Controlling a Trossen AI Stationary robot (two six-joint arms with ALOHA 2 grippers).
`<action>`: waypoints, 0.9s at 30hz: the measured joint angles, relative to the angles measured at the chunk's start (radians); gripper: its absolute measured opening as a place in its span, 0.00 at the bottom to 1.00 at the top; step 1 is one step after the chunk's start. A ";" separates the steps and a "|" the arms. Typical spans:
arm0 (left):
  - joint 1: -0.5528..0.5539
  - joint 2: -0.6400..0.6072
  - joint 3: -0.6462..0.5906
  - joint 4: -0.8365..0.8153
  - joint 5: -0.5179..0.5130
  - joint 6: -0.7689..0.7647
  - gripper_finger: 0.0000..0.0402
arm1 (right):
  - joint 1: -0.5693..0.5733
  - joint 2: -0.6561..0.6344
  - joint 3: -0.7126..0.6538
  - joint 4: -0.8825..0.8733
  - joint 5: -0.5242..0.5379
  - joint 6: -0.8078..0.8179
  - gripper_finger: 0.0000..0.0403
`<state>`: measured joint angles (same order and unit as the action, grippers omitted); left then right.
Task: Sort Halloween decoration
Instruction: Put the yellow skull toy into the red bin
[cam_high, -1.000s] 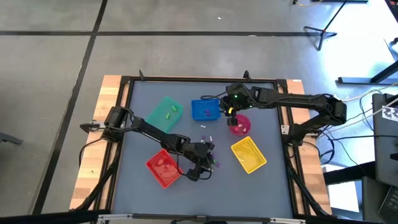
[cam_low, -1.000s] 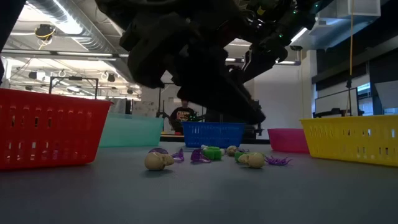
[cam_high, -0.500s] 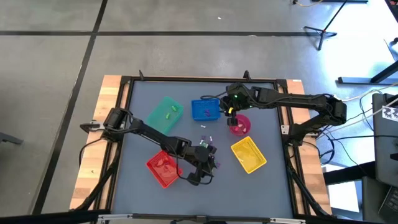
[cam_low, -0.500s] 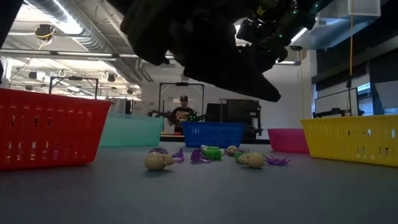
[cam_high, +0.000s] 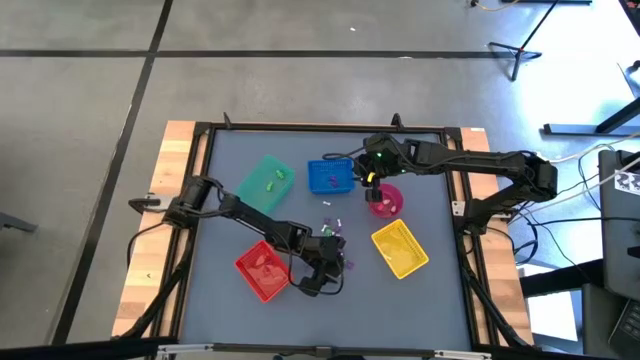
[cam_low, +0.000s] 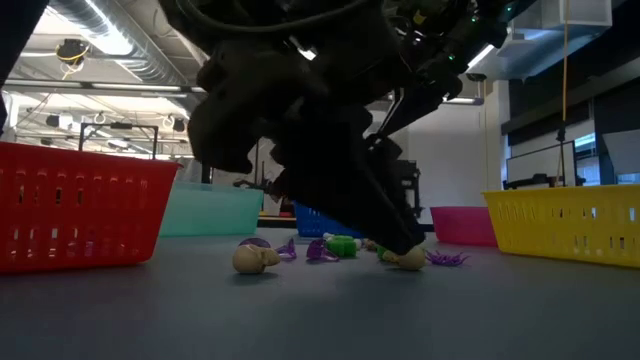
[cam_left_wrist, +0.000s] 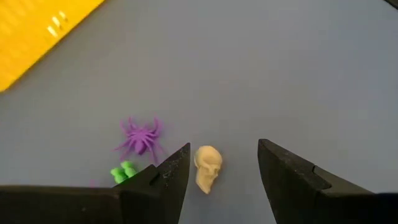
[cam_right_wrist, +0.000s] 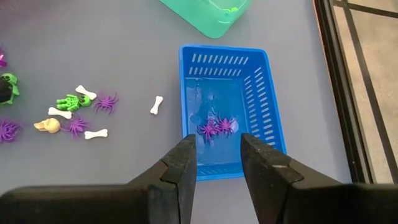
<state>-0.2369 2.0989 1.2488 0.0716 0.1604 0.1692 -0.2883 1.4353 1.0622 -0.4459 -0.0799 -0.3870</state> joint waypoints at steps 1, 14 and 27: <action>0.002 0.002 0.000 0.003 0.006 -0.004 0.43 | 0.000 0.000 0.000 -0.002 0.000 0.000 0.31; 0.029 0.017 0.000 -0.011 0.049 -0.009 0.43 | 0.000 0.000 0.000 -0.001 -0.002 -0.001 0.31; 0.049 0.038 0.000 0.006 0.100 -0.002 0.43 | 0.000 0.000 0.000 -0.001 -0.003 -0.002 0.31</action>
<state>-0.1875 2.1372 1.2484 0.0780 0.2607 0.1677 -0.2886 1.4353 1.0619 -0.4469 -0.0830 -0.3889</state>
